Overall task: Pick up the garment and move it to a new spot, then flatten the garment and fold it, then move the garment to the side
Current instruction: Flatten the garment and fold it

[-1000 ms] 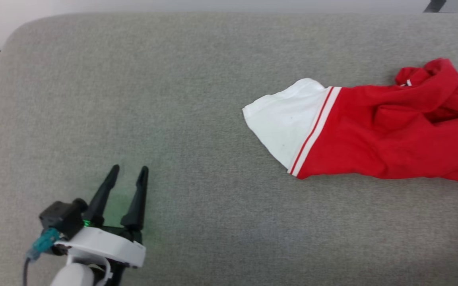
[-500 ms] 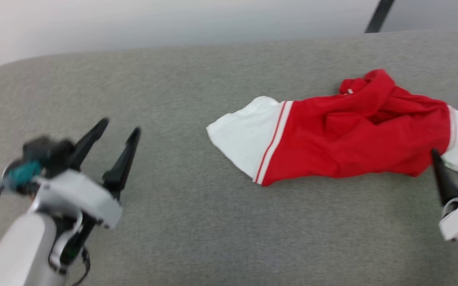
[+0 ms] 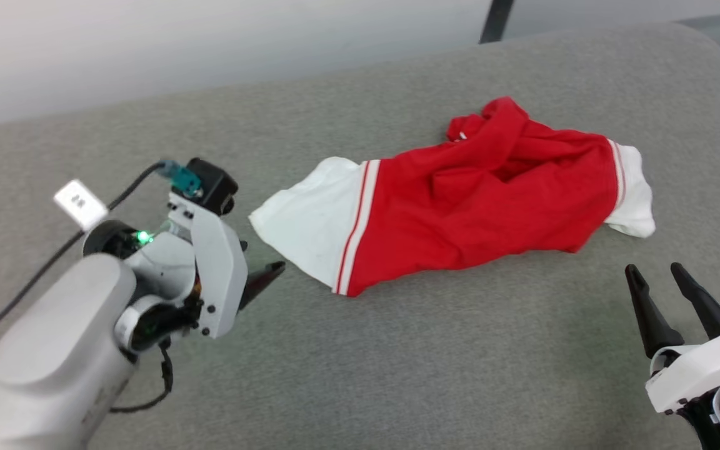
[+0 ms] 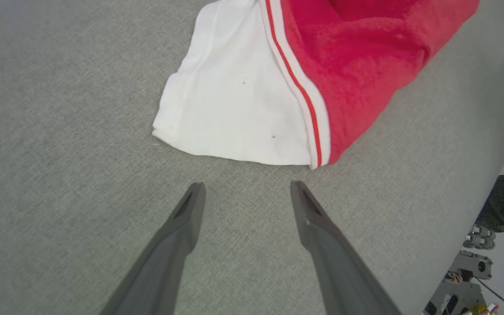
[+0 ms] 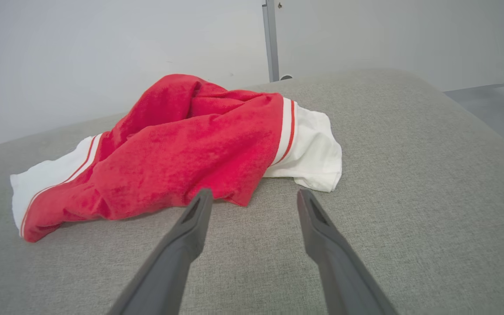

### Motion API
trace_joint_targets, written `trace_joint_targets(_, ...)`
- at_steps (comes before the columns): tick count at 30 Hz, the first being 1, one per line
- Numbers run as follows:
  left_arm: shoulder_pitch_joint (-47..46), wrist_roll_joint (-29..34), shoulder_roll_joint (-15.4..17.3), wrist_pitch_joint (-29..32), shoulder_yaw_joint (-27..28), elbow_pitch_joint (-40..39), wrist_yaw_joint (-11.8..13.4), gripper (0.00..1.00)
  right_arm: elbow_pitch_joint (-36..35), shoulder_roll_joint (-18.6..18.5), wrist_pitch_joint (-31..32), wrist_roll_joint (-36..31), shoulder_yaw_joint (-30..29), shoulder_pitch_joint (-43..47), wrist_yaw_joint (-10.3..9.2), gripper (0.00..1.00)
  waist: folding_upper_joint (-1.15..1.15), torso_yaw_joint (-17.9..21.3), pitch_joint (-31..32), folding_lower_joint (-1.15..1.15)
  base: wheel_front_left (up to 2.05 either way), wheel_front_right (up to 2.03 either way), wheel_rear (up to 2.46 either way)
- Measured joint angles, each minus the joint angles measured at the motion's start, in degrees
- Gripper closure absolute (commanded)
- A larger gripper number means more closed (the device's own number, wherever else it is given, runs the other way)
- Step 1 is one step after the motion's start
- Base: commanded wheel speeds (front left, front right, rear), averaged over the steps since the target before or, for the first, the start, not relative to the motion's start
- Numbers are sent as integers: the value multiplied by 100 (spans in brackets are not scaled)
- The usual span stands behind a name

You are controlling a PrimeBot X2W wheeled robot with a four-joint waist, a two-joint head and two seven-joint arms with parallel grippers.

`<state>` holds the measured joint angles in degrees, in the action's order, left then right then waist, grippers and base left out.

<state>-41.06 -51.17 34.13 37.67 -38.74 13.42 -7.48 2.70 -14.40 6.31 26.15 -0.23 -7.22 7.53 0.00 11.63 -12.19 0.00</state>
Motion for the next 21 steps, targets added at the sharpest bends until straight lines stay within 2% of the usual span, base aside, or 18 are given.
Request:
trace_joint_targets(6,-438,-325,-151,272,-388,664,0,0,-52,165,-47,-3,40,-3,0,0,0,273,-207,0,0,0,0)
trace_joint_targets(13,-847,-433,-204,129,-681,1383,0,0,-53,303,-130,-3,69,-38,-1,0,0,518,-522,0,0,0,0)
trace_joint_targets(21,-1168,-682,-185,73,-979,1838,-13,0,-20,339,-222,2,101,-103,0,0,0,740,-764,0,0,0,0)
